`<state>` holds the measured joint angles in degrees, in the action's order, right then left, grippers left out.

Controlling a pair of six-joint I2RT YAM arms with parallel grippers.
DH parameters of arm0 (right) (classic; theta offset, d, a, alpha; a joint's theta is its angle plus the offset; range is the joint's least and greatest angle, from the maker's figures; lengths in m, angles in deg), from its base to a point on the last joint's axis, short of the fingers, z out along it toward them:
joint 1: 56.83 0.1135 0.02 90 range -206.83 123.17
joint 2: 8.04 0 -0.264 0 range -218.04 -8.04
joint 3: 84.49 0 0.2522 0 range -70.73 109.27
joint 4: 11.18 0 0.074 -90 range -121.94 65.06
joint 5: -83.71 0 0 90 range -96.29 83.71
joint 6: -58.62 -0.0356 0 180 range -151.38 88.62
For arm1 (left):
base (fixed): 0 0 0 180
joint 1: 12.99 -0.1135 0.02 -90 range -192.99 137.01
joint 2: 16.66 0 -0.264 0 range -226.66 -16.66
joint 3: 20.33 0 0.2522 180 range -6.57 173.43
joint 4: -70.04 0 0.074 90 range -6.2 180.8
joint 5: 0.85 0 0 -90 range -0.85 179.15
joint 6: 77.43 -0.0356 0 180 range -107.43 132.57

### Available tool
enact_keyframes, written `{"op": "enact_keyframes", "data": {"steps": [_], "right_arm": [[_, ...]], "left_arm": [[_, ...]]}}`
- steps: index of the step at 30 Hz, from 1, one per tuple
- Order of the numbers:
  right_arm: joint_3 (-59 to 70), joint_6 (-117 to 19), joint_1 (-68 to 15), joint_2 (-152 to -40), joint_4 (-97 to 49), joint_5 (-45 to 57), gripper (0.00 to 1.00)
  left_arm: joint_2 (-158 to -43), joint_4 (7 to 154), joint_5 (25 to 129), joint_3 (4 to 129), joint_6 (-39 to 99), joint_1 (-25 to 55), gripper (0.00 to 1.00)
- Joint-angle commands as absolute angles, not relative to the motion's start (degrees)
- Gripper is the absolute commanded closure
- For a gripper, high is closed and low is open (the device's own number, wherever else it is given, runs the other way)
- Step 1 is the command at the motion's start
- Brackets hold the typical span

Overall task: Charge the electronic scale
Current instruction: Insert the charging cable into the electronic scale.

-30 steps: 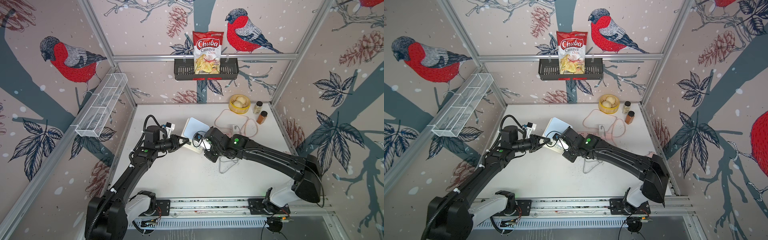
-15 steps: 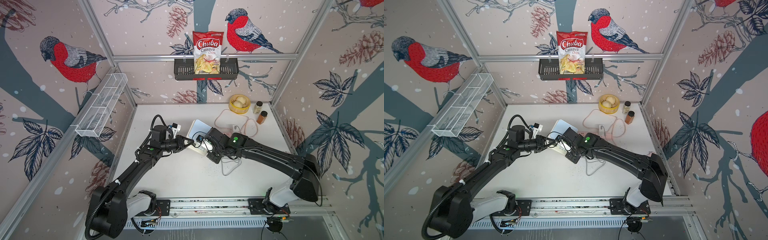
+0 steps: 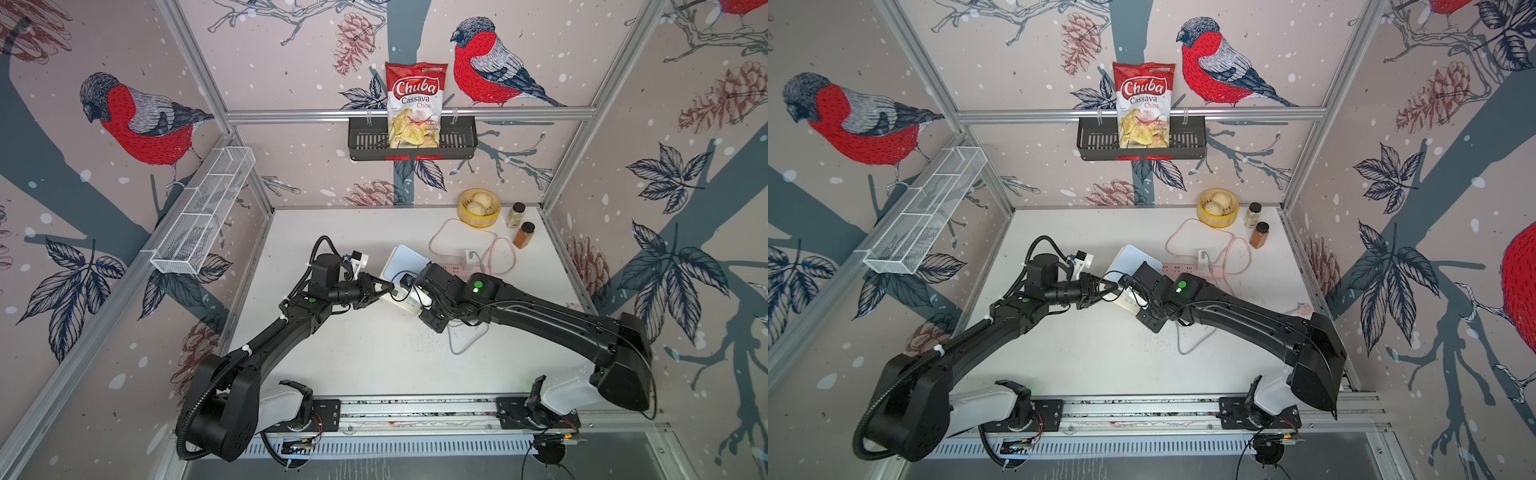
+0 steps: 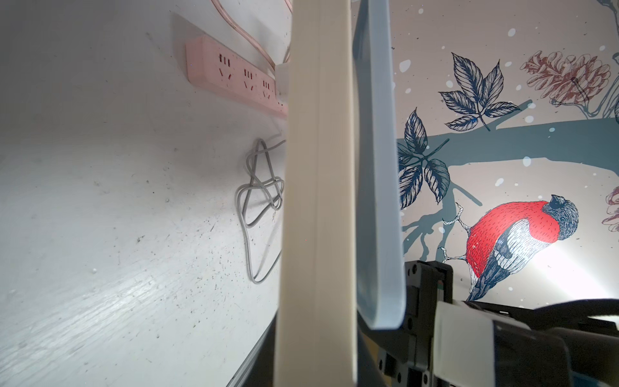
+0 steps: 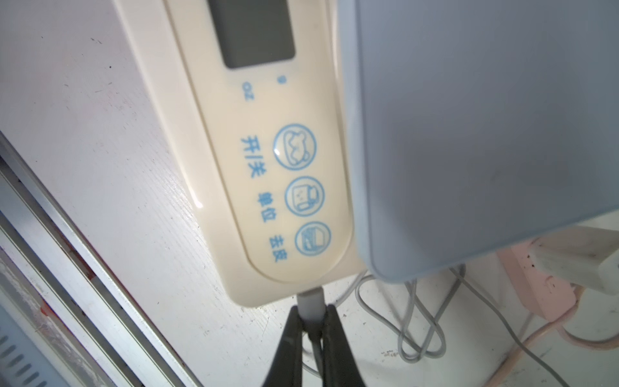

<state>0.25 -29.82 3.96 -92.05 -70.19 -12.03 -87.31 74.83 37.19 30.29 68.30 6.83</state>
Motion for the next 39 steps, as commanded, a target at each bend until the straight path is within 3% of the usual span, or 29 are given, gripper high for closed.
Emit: {"op": "enact_keyframes", "data": {"steps": [1, 7, 8, 10, 18, 19, 22, 26, 29, 39], "right_arm": [[-1.8, -32.6, 4.0, -89.7, -22.1, -7.4, 1.00], [-2.9, -34.3, 3.1, -89.3, -22.7, -8.3, 0.84], [-2.9, -34.3, 2.9, -89.1, -23.2, -8.6, 0.84], [-3.5, -34.5, 2.3, -88.3, -23.8, -9.1, 1.00], [-6.8, -37.1, -0.9, -85.4, -19.0, -4.3, 1.00], [-6.0, -36.6, -0.9, -85.9, -19.8, -3.5, 0.96], [-4.1, -34.7, -1.2, -86.7, -22.8, -2.3, 0.68], [-4.0, -33.3, -1.9, -85.4, -25.6, -1.7, 0.50], [-4.2, -33.6, -3.9, -83.2, -28.3, -0.1, 0.44], [-8.0, -35.6, -10.5, -77.9, -32.9, -0.4, 0.36]], "left_arm": [[-87.8, 73.4, 33.3, 29.3, 69.9, 7.6, 1.00], [-89.6, 76.1, 32.9, 31.7, 66.8, 5.7, 1.00], [-89.7, 77.6, 32.5, 32.5, 65.7, 4.9, 1.00], [-89.8, 80.5, 31.2, 34.1, 63.3, 2.4, 1.00], [-90.7, 84.0, 29.6, 36.4, 60.2, -0.1, 1.00], [-90.8, 84.4, 29.6, 36.6, 59.7, -0.2, 1.00], [-91.7, 87.2, 29.7, 37.8, 57.2, -0.7, 1.00], [-92.7, 90.3, 29.2, 40.1, 54.0, -3.1, 1.00], [-93.6, 94.0, 28.5, 42.5, 50.9, -5.0, 1.00], [-95.9, 94.9, 27.9, 45.0, 48.3, -7.3, 1.00]]}}
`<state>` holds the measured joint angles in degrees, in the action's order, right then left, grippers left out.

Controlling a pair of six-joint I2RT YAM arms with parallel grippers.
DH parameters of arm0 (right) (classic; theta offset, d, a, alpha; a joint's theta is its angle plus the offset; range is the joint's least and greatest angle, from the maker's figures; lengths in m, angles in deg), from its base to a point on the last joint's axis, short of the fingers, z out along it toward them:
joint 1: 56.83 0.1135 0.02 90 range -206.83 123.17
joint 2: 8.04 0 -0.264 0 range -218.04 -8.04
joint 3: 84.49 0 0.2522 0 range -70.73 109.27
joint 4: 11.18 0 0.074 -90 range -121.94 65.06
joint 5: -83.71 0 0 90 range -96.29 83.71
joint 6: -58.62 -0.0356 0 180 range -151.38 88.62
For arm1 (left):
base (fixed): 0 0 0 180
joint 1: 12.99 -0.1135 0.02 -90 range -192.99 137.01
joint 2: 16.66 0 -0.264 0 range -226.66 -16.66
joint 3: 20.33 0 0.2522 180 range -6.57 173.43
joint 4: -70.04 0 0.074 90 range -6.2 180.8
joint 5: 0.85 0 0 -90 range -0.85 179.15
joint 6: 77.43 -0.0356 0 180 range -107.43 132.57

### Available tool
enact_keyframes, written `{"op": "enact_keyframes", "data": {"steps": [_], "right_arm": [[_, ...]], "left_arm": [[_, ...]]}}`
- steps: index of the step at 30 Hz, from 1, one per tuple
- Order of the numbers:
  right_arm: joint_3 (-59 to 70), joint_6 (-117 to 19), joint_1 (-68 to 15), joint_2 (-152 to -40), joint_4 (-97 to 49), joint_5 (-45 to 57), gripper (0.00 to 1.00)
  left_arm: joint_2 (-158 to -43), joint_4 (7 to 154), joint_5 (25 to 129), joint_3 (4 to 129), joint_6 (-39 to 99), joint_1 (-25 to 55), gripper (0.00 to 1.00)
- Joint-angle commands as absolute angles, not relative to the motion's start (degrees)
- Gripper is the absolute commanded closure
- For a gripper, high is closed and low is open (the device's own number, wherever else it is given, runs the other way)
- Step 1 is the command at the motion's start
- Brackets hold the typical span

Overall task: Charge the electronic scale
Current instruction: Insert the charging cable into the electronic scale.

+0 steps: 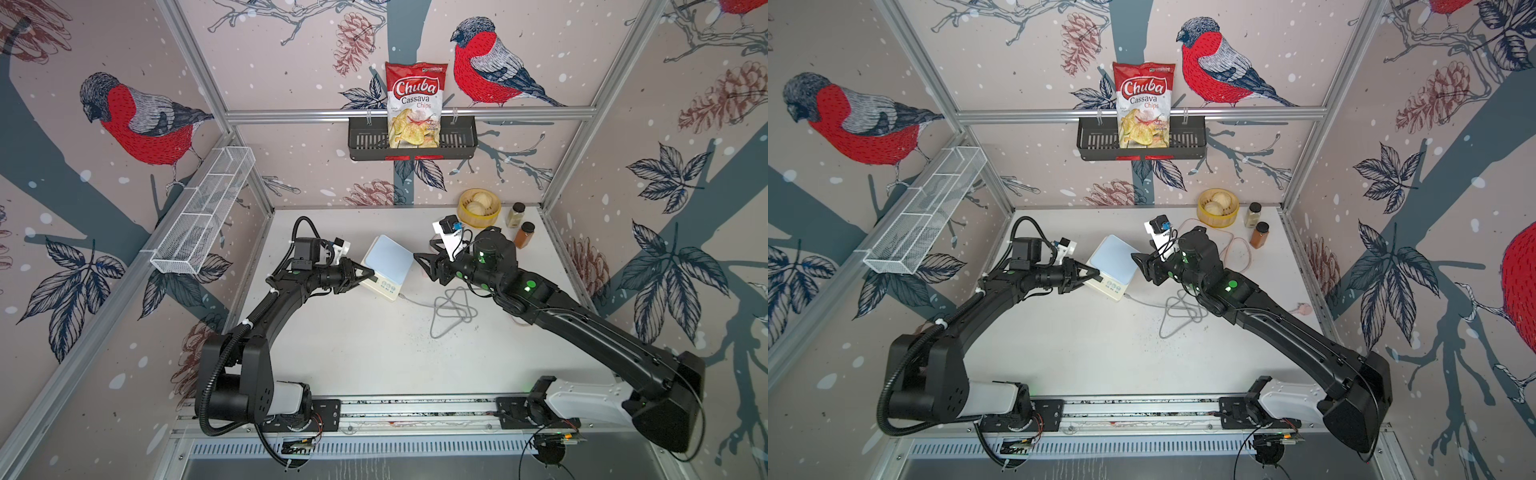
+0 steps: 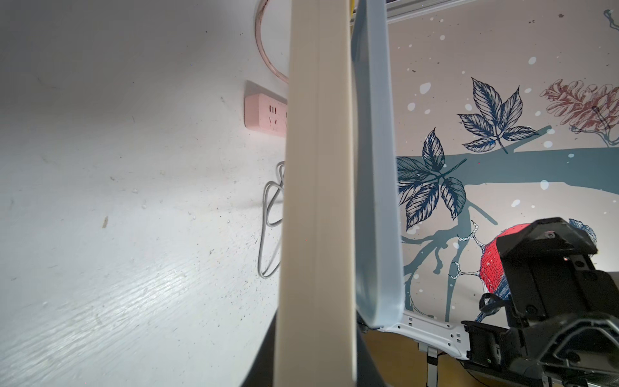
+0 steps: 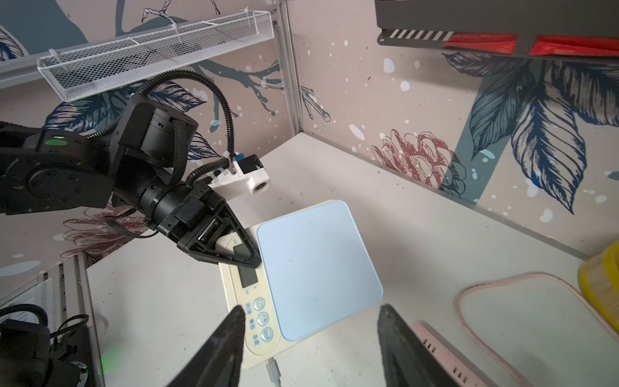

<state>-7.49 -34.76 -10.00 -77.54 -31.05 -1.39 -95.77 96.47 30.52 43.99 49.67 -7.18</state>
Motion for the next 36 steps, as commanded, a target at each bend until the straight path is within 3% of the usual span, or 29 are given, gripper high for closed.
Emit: {"op": "enact_keyframes", "data": {"steps": [1, 12, 29, 36], "right_arm": [[-8.3, -34.6, -10.4, -78.5, -34.0, 0.8, 0.36], [-12.6, -24.7, -6.6, -86.7, -36.6, 12.5, 0.33], [-11.0, -17.2, -6.8, -92.5, -39.3, 9.2, 0.48], [-10.0, -16.4, -6.7, -94.0, -38.6, 9.5, 0.63]], "left_arm": [[-96.0, 94.9, 27.9, 45.3, 48.3, -7.3, 1.00], [-96.5, 95.5, 27.5, 45.8, 48.2, -7.3, 1.00], [-95.3, 96.2, 26.1, 45.6, 48.0, -7.3, 1.00], [-94.6, 96.2, 26.0, 45.0, 48.2, -7.2, 1.00]]}}
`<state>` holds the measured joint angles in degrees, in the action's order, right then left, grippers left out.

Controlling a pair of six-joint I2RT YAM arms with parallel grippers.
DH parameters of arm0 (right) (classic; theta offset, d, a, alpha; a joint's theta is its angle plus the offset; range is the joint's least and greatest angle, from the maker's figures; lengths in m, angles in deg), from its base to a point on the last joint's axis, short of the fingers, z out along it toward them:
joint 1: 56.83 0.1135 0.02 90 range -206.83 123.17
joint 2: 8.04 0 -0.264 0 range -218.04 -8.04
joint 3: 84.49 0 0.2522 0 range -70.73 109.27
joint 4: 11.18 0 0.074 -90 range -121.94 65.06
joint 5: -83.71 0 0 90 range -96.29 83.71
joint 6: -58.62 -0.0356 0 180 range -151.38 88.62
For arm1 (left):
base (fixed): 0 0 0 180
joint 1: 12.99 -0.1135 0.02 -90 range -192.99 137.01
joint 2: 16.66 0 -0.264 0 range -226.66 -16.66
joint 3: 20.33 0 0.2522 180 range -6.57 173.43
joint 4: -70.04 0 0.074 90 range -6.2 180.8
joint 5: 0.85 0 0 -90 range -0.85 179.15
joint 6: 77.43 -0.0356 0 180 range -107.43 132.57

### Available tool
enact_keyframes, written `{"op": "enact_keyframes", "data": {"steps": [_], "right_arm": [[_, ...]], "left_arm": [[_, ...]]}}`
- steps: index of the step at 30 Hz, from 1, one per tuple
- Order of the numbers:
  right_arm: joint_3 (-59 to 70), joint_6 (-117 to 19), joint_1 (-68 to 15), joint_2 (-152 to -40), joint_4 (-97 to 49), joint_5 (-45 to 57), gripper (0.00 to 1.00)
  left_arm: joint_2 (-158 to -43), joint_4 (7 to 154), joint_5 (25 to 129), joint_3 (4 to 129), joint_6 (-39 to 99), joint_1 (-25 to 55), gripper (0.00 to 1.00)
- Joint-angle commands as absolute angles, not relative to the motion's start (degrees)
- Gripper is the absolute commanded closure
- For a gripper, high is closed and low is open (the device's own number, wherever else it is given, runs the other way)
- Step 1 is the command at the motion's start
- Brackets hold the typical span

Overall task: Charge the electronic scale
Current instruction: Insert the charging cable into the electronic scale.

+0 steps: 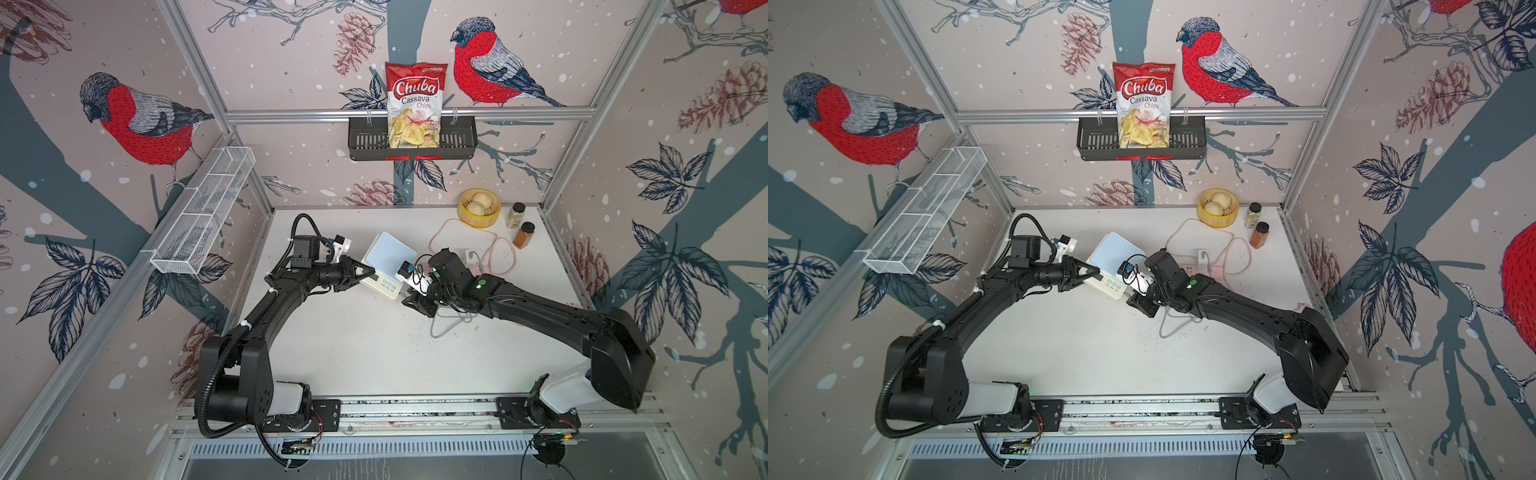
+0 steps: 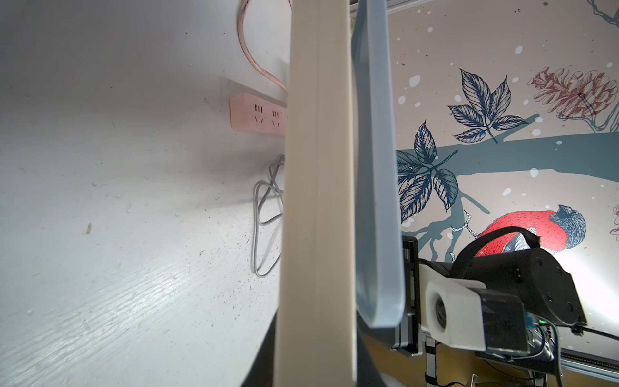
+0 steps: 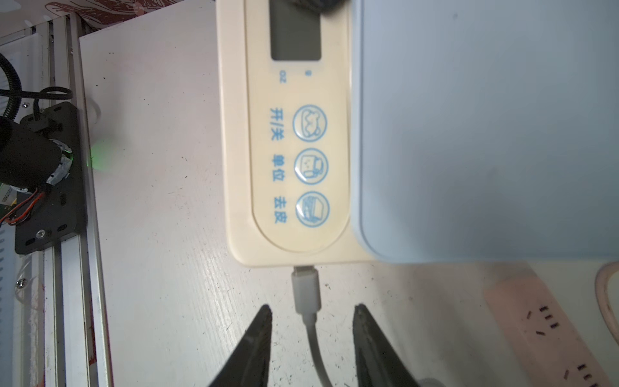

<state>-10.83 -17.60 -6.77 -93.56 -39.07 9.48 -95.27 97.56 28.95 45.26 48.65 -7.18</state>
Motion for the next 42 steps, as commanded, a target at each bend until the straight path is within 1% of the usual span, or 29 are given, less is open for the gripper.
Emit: {"op": "enact_keyframes", "data": {"steps": [1, 3, 6, 9, 11, 16, 21, 25, 30, 35, 42], "right_arm": [[-9.8, -16.3, -6.8, -94.2, -38.6, 9.5, 0.66], [-9.4, -16.2, -6.6, -94.6, -38.6, 9.5, 0.73], [-8.9, -16.0, -6.3, -94.6, -38.6, 9.5, 0.87], [-8.4, -15.9, -5.9, -94.3, -38.7, 9.2, 0.96], [-7.9, -15.8, -5.5, -94.2, -38.9, 8.6, 1.00], [-5.9, -16.3, -4.4, -93.8, -39.7, 7.7, 1.00], [-3.7, -18.3, -3.1, -94.2, -39.9, 6.8, 1.00], [-2.6, -20.1, -1.6, -95.0, -39.4, 4.2, 1.00], [-5.0, -24.6, -1.1, -93.2, -33.5, 2.8, 1.00], [-5.7, -26.8, -1.1, -92.3, -29.3, 2.1, 1.00], [-2.2, -24.3, -0.9, -94.6, -31.9, 6.0, 1.00]], "left_arm": [[-94.4, 96.1, 26.0, 44.9, 48.3, -7.3, 1.00], [-94.0, 96.0, 26.0, 44.7, 48.5, -7.3, 1.00], [-93.4, 95.9, 26.2, 44.3, 48.8, -7.3, 1.00], [-92.7, 95.4, 26.4, 43.8, 49.4, -7.3, 1.00], [-92.3, 94.8, 26.6, 43.4, 50.1, -7.2, 1.00], [-90.5, 95.2, 29.6, 42.5, 50.7, -6.2, 1.00], [-88.0, 91.1, 33.4, 39.5, 55.4, -3.0, 1.00], [-87.1, 90.4, 36.2, 38.5, 57.4, -1.1, 1.00], [-84.1, 81.6, 37.4, 34.2, 66.1, -0.7, 1.00], [-84.3, 86.1, 37.1, 35.5, 63.3, 0.7, 1.00], [-86.3, 88.6, 35.7, 37.1, 61.1, 4.3, 1.00]]}}
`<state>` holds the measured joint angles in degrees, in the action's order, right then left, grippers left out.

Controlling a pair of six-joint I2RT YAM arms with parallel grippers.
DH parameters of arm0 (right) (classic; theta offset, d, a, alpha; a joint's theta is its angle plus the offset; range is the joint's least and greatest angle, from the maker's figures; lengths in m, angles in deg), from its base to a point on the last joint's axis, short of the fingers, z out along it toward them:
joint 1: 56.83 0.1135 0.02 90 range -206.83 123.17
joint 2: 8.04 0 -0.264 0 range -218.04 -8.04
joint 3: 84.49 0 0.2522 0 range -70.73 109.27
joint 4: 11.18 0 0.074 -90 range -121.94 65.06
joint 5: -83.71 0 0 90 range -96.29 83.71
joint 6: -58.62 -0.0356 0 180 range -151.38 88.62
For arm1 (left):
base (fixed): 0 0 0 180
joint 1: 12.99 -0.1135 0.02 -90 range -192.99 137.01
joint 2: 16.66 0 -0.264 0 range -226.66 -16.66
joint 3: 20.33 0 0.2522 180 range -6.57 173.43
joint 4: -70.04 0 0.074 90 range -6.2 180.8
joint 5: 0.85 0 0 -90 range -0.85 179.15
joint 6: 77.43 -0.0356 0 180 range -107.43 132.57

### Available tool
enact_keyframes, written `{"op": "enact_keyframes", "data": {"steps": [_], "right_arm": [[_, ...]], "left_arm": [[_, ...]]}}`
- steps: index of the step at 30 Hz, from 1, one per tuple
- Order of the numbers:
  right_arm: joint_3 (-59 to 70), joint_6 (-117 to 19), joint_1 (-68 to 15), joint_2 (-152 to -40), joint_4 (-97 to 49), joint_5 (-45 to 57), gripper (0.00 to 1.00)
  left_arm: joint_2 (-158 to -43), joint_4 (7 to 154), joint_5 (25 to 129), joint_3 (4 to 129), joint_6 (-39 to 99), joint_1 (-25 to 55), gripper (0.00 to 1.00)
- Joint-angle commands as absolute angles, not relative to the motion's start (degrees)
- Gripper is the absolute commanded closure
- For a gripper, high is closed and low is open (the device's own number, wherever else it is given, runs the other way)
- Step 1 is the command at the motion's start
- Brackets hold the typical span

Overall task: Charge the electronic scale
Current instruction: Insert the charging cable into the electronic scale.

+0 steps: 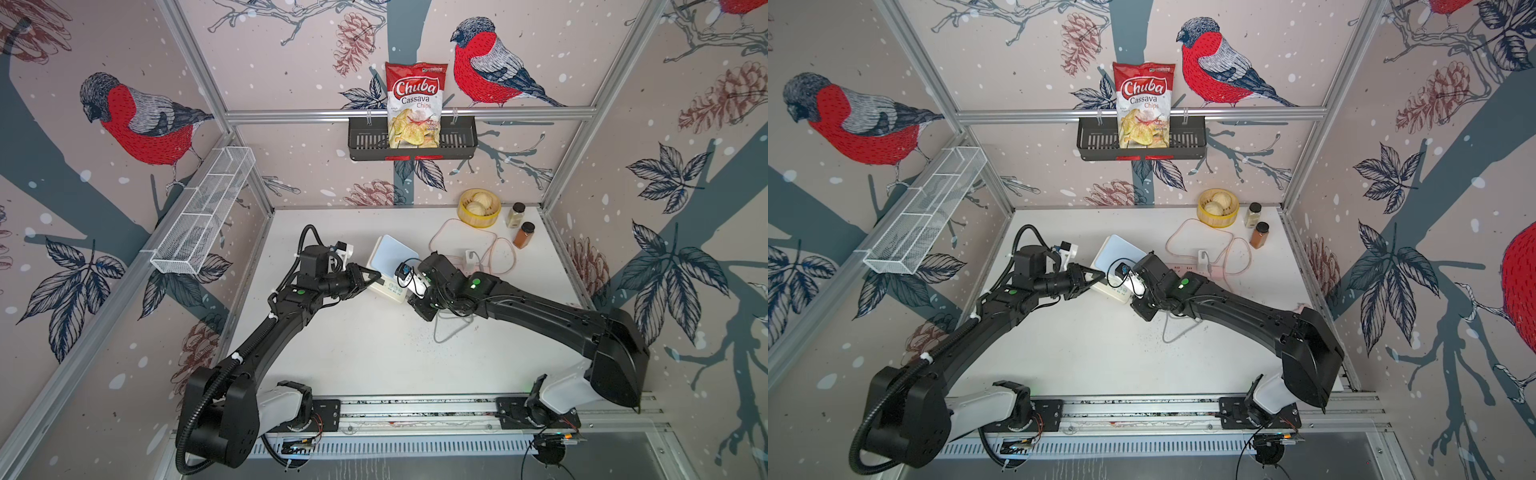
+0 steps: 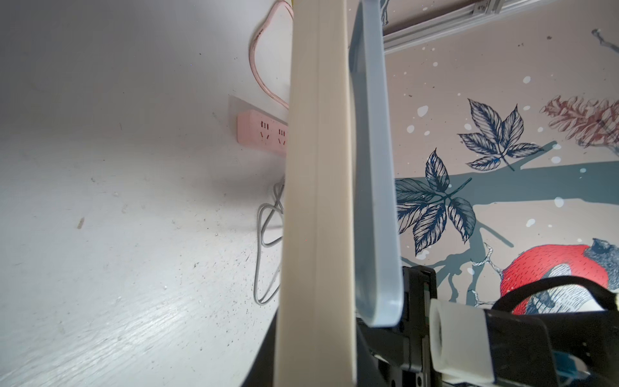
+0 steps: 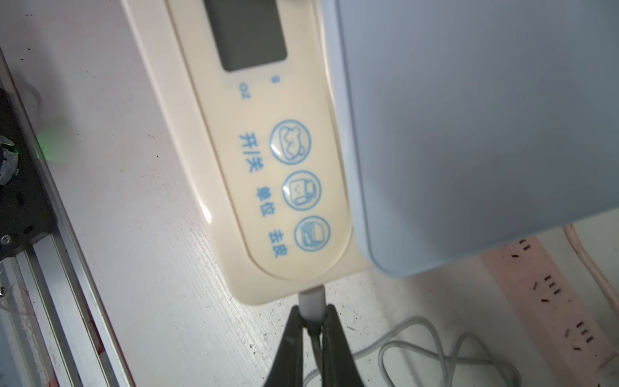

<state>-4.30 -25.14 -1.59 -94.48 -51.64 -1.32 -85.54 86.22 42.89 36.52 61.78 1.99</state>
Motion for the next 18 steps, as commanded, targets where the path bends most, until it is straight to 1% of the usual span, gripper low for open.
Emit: {"op": "enact_keyframes", "data": {"steps": [1, 5, 8, 18], "right_arm": [[-2.1, -24.2, -0.8, -94.7, -31.9, 5.9, 1.00], [-0.7, -25.8, -0.9, -95.5, -31.8, 4.1, 1.00], [-1.1, -28.0, -0.8, -94.9, -28.7, 3.2, 1.00], [-3.2, -30.2, -0.5, -93.3, -21.9, 1.7, 1.00]], "left_arm": [[-86.5, 88.8, 35.8, 37.2, 61.0, 4.7, 1.00], [-86.1, 88.7, 37.6, 36.7, 61.7, 5.6, 1.00], [-84.8, 86.1, 38.6, 35.0, 64.1, 6.0, 1.00], [-85.3, 87.3, 40.2, 34.0, 64.9, 10.2, 1.00]]}}
